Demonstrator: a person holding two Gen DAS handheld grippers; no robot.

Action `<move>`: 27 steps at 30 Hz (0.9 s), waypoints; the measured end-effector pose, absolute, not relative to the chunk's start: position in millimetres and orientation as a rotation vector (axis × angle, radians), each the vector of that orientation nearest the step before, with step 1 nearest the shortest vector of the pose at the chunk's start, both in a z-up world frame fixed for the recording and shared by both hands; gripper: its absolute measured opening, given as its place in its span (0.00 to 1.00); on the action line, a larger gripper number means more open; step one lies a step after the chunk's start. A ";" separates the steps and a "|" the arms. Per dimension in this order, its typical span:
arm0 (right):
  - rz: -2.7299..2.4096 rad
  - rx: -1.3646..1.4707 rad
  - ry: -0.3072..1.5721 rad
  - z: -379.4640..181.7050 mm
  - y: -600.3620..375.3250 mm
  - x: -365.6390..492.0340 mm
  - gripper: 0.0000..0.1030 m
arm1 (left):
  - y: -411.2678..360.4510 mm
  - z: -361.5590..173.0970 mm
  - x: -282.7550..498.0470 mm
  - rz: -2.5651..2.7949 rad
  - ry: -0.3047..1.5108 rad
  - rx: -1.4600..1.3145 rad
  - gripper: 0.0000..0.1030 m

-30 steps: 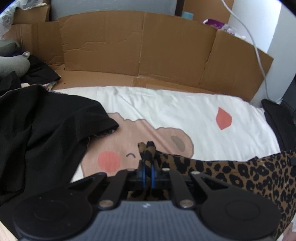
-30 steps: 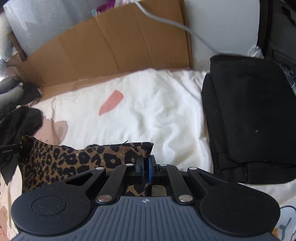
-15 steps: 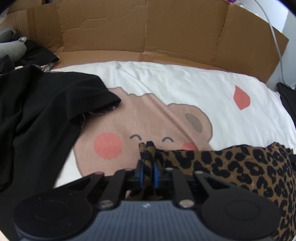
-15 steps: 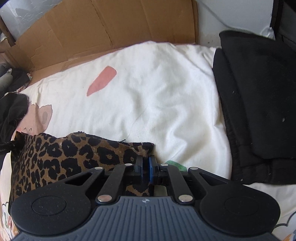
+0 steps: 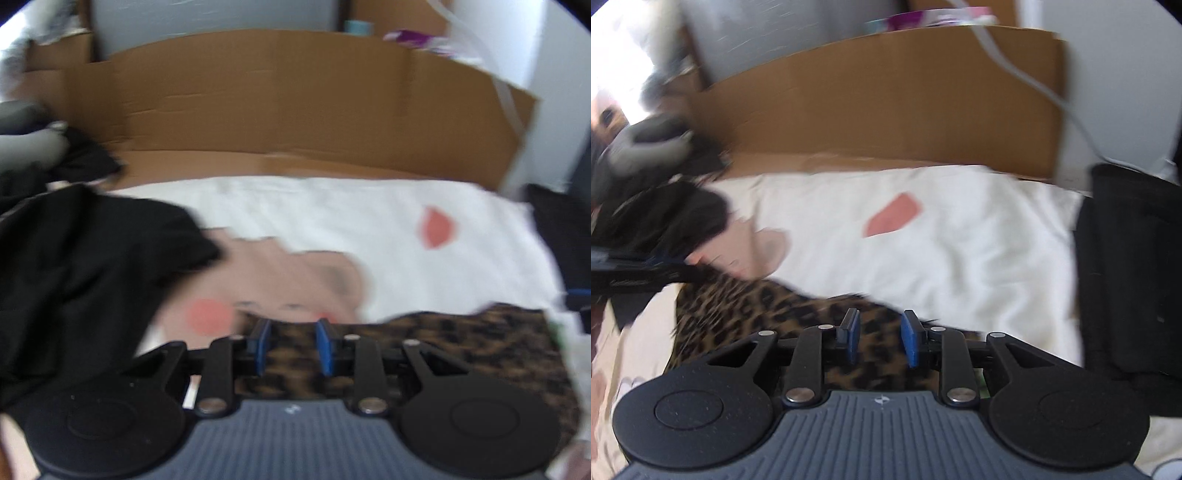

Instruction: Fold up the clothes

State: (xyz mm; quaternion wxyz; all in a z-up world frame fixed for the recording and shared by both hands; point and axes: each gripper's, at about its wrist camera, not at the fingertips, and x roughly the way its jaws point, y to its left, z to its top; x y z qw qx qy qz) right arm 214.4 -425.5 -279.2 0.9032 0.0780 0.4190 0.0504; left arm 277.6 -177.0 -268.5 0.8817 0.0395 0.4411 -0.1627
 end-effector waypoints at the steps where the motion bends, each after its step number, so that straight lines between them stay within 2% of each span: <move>1: 0.119 0.154 0.871 -281.5 -419.1 214.7 0.27 | -185.2 -269.2 274.0 -0.377 0.917 0.084 0.28; 12: 0.164 0.123 0.929 -305.8 -392.6 227.8 0.27 | -247.3 -294.2 253.8 -0.594 0.949 0.120 0.27; 24: 0.160 0.117 0.979 -321.2 -388.5 241.9 0.29 | -256.3 -316.6 254.2 -0.580 0.962 0.160 0.29; 27: 0.171 0.140 0.977 -319.8 -393.4 241.0 0.29 | -251.7 -305.9 255.2 -0.597 0.935 0.102 0.25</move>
